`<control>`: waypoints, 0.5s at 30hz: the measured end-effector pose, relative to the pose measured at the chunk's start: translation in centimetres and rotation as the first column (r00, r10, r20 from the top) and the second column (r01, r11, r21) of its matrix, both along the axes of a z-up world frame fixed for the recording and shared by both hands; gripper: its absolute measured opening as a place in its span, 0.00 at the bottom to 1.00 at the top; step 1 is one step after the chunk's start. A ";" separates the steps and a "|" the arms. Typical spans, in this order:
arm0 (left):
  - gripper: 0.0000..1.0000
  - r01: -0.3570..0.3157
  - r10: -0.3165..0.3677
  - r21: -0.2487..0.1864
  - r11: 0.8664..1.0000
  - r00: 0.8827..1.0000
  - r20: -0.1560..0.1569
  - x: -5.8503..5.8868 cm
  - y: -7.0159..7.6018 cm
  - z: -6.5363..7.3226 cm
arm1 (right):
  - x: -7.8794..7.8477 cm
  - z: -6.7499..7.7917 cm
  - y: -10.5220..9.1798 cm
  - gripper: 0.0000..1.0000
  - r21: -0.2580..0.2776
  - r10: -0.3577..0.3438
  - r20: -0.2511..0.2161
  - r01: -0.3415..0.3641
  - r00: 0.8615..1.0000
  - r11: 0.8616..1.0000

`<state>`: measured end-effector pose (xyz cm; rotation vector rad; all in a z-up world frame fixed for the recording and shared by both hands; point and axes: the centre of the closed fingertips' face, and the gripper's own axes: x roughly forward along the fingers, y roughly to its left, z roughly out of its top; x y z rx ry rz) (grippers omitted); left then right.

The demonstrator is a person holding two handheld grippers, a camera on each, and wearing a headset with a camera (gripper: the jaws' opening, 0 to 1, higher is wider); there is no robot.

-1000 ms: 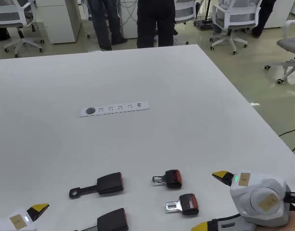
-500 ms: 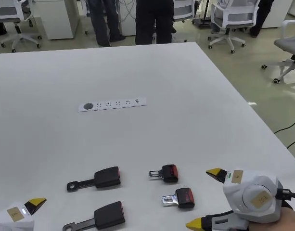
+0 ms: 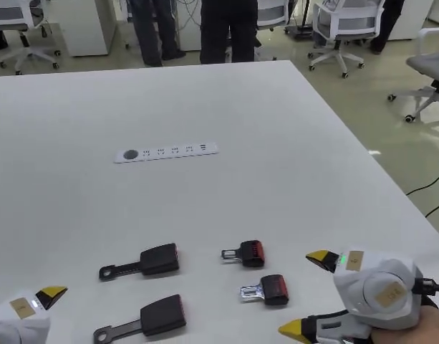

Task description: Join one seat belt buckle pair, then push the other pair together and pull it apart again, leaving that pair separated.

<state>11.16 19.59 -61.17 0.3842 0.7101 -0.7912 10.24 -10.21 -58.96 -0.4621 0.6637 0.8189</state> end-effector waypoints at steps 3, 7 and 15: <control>0.97 0.005 -0.005 -0.003 1.000 1.000 -0.003 -0.1 -0.1 -0.1 | 0.1 -0.1 0.1 0.74 -0.010 0.009 0.001 -0.009 1.000 1.000; 0.96 0.021 -0.021 0.007 1.000 1.000 0.002 -0.3 -0.7 -0.1 | 0.2 -0.2 0.3 0.73 -0.018 0.021 0.002 -0.021 1.000 1.000; 0.85 0.028 -0.028 -0.009 1.000 0.999 -0.015 -0.3 -1.1 -0.5 | 0.4 -0.6 0.7 0.70 -0.029 0.045 -0.005 -0.045 0.999 0.999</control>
